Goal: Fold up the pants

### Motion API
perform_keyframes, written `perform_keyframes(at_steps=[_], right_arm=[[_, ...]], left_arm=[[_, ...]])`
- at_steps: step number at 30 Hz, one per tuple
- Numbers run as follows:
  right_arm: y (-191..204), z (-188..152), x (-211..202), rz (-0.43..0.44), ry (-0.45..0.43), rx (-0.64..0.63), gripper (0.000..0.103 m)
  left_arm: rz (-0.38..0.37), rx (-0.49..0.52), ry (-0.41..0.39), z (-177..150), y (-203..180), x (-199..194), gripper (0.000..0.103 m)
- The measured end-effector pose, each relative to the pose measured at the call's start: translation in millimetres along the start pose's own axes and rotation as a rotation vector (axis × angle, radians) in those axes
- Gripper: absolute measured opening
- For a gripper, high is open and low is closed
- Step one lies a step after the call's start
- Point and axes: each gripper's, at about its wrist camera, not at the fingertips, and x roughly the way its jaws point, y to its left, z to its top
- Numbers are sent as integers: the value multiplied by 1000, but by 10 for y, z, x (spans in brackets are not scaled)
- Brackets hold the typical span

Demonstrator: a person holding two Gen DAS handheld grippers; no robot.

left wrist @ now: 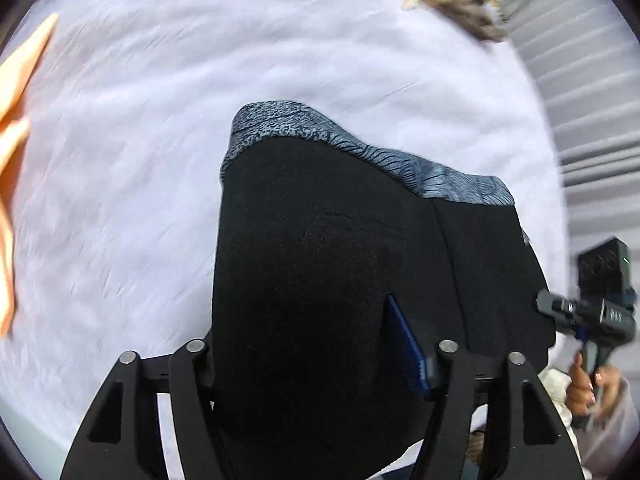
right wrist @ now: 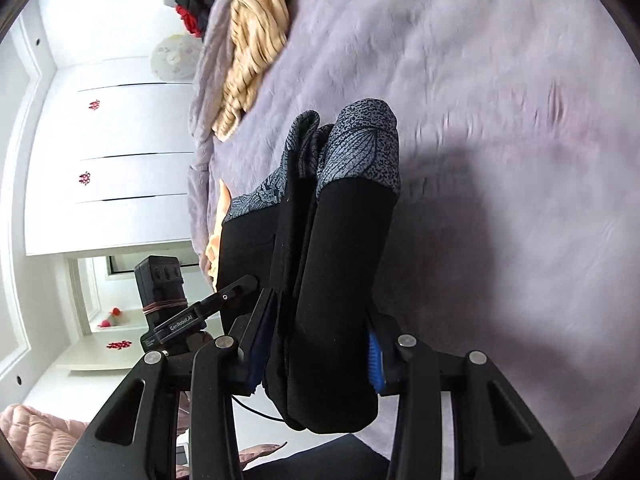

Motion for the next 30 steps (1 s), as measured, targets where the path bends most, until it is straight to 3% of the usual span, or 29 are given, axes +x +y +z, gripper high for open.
perform_keyframes(at_steps=[3, 5, 9, 13, 17, 21, 24, 26, 30], right_arm=[[-111, -109, 254, -141, 27, 43, 46], [-121, -155, 217, -200, 17, 57, 54], [-85, -180, 8, -351, -9, 42, 55], [160, -217, -143, -407, -67, -25, 53], [595, -213, -91, -437, -88, -180, 47], [886, -235, 320, -500, -14, -286, 47], [723, -370, 647, -577, 65, -304, 47], [628, -452, 750, -603, 59, -287, 47], [603, -440, 679, -567, 33, -236, 47]], left_arm=[[66, -21, 1, -105, 128, 33, 79], [109, 17, -27, -152, 105, -67, 79], [198, 73, -88, -153, 69, -275, 79], [224, 53, -170, 22, 154, -462, 79], [304, 58, -126, 201, 129, -241, 79], [360, 132, -100, -131, 10, -87, 79], [361, 138, -97, -309, -6, -115, 82], [371, 141, -101, -398, -72, -176, 82], [376, 169, -104, -510, -214, -201, 82]])
